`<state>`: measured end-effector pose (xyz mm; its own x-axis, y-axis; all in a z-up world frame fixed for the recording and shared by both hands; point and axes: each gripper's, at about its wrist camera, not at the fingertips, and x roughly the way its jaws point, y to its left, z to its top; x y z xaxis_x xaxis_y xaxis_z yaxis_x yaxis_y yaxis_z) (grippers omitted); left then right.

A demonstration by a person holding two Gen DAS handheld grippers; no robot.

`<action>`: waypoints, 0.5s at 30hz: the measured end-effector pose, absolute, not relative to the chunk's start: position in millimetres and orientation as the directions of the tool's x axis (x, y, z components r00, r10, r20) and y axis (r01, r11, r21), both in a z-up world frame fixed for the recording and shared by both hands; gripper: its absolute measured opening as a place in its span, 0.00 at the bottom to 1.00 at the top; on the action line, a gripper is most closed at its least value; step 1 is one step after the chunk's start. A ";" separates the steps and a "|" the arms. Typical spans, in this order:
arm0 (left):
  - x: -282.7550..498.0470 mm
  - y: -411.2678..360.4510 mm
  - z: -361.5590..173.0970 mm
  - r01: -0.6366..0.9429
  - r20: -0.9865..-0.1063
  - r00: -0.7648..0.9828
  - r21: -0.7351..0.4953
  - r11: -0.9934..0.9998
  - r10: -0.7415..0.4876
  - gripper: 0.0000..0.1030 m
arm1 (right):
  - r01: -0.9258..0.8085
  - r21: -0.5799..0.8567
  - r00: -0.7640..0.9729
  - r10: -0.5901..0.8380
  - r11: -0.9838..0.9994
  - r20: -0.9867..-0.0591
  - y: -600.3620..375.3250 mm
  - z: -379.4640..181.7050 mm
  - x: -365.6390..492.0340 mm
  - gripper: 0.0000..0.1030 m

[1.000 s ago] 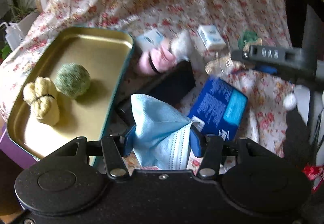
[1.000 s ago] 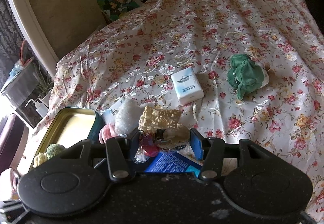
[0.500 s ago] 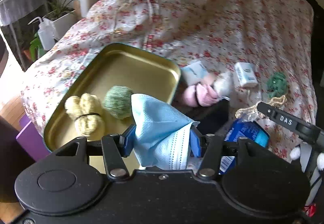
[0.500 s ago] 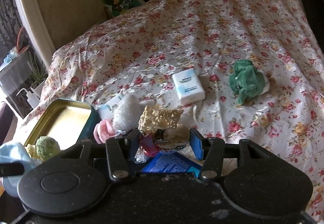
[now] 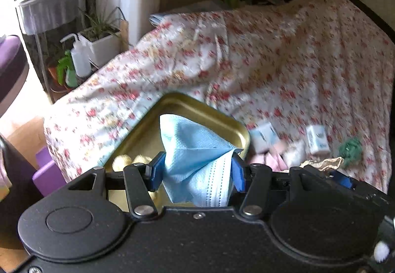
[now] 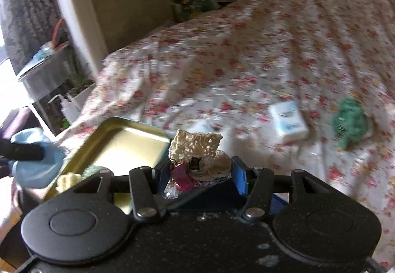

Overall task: Organize soft objects
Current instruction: 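Carry the mask into the gold tray and open left gripper while right gripper drops beige crumpled item there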

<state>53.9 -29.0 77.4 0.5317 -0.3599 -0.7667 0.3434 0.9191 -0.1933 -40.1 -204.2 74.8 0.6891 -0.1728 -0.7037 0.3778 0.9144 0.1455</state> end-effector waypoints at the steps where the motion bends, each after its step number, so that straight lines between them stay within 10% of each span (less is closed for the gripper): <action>1: 58.1 -28.7 78.0 0.329 -0.764 0.544 -0.186 0.926 -0.347 0.50 | 0.362 0.145 0.695 -0.163 0.921 -0.700 -197.8 76.9 -33.1 0.50; 15: 111.5 -30.8 56.3 0.209 -0.807 0.539 -0.149 0.966 -0.241 0.50 | 0.290 0.108 0.647 -0.112 0.951 -0.754 -161.9 90.8 58.5 0.50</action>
<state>111.5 -30.8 56.3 0.5393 -0.2411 -0.8069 0.2091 0.9665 -0.1491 58.5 -161.9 90.8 0.6468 -0.1119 -0.7544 0.2903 0.9508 0.1078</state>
